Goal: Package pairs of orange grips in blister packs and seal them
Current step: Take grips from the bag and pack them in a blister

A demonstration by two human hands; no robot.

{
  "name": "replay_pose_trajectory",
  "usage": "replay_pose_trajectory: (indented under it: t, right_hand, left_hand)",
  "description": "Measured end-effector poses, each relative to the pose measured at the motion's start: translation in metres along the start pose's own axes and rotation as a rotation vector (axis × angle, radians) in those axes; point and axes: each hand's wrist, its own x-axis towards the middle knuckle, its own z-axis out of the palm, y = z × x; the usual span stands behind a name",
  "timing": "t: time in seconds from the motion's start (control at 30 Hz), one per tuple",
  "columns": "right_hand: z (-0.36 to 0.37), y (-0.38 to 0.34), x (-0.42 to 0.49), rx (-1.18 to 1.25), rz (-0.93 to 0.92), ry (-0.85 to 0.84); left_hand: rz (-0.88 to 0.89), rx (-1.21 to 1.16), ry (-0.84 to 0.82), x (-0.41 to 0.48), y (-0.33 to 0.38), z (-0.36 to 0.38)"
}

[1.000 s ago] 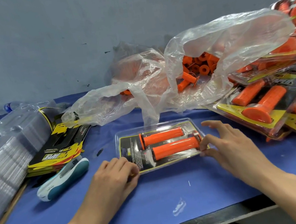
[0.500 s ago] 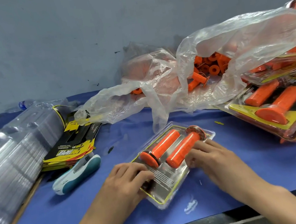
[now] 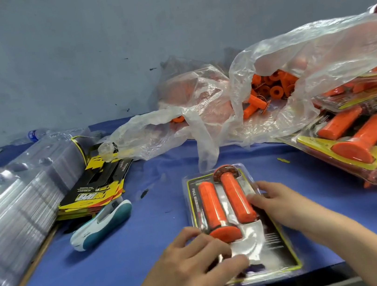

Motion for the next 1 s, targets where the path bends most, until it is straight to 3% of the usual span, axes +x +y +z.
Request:
replay_pose_trajectory:
  t: [0.1, 0.17, 0.23, 0.4, 0.6, 0.67, 0.73, 0.8, 0.83, 0.9, 1.0]
  right_hand:
    - [-0.015, -0.011, 0.006, 0.009, 0.044, -0.186]
    - [-0.022, -0.018, 0.015, -0.168, 0.058, -0.261]
    - [-0.026, -0.029, 0.028, -0.434, 0.013, -0.306]
    - [-0.023, -0.053, 0.067, -0.747, -0.096, -0.359]
    - [-0.011, -0.060, 0.090, -0.860, -0.197, -0.383]
    - [-0.005, -0.067, 0.088, -0.931, -0.211, -0.335]
    - [0.001, -0.071, 0.074, -0.987, -0.310, -0.114]
    - [0.017, -0.066, 0.039, -0.901, -0.590, 0.176]
    - [0.029, -0.061, 0.015, -0.871, -0.706, 0.241]
    - [0.049, -0.043, -0.021, -0.988, -0.807, 0.255]
    - [0.058, -0.018, -0.033, -1.171, -0.793, 0.229]
  left_hand:
    - [-0.163, -0.149, 0.071, -0.005, -0.021, -0.010]
    - [-0.295, -0.031, 0.053, -0.008, -0.043, -0.011]
    - [-0.343, 0.060, -0.082, -0.012, -0.060, -0.005]
    - [-0.346, -0.094, -0.275, -0.029, -0.075, 0.001]
    - [-0.180, 0.099, -0.050, -0.020, -0.063, 0.017]
    - [-0.153, 0.150, -0.008, -0.020, -0.060, 0.018]
    - [-0.143, 0.191, 0.006, -0.021, -0.060, 0.019]
    - [-0.160, 0.214, 0.043, -0.019, -0.060, 0.019]
    - [-0.174, 0.225, 0.062, -0.017, -0.060, 0.020]
    - [-0.187, 0.248, 0.084, -0.014, -0.057, 0.023]
    - [-0.183, 0.254, 0.087, -0.015, -0.051, 0.026]
